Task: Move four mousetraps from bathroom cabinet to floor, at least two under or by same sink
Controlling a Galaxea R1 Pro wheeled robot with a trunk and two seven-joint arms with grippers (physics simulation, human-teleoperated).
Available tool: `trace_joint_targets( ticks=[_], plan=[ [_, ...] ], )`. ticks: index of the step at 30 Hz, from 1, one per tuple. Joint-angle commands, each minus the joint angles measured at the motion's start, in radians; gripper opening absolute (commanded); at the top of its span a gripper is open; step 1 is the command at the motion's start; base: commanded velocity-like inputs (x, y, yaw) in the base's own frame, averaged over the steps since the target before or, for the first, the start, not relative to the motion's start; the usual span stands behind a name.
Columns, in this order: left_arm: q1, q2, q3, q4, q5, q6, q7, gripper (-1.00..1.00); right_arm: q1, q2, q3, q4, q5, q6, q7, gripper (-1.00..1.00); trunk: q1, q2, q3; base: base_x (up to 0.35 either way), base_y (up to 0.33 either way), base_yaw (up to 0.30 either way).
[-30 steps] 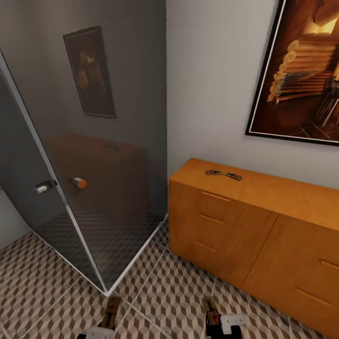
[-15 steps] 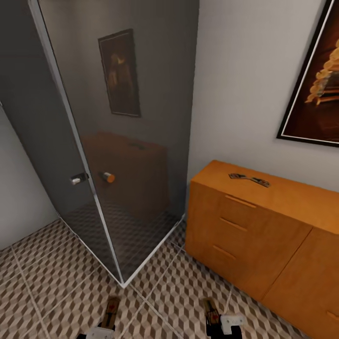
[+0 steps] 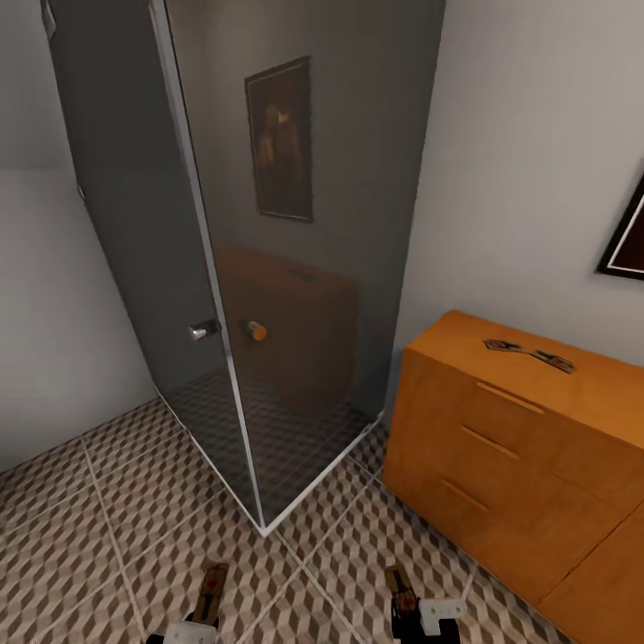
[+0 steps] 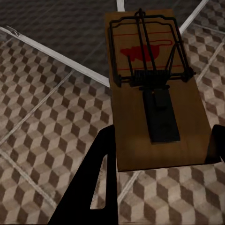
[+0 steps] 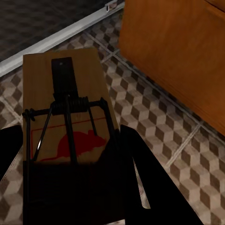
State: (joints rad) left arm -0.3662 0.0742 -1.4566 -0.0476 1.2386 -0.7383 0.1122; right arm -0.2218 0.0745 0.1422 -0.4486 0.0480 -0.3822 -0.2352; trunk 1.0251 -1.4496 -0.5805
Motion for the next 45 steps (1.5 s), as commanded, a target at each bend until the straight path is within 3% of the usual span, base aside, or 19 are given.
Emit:
trace_joint_targets(
  ticks=[1,45],
  plan=[
    [0.000,0.001,-0.008,-0.003,-0.001,-0.001,0.011,-1.00,-0.001,-0.001,0.005,0.001,0.003,-0.001,-0.009,-1.00,0.000,0.000,-0.001,0.000,0.000,0.286],
    [0.000,0.001,-0.008,-0.003,-0.001,-0.001,0.011,-1.00,-0.001,-0.001,0.005,0.002,0.003,-0.001,-0.009,-1.00,0.000,0.000,-0.001,0.000,0.000,0.286]
  ],
)
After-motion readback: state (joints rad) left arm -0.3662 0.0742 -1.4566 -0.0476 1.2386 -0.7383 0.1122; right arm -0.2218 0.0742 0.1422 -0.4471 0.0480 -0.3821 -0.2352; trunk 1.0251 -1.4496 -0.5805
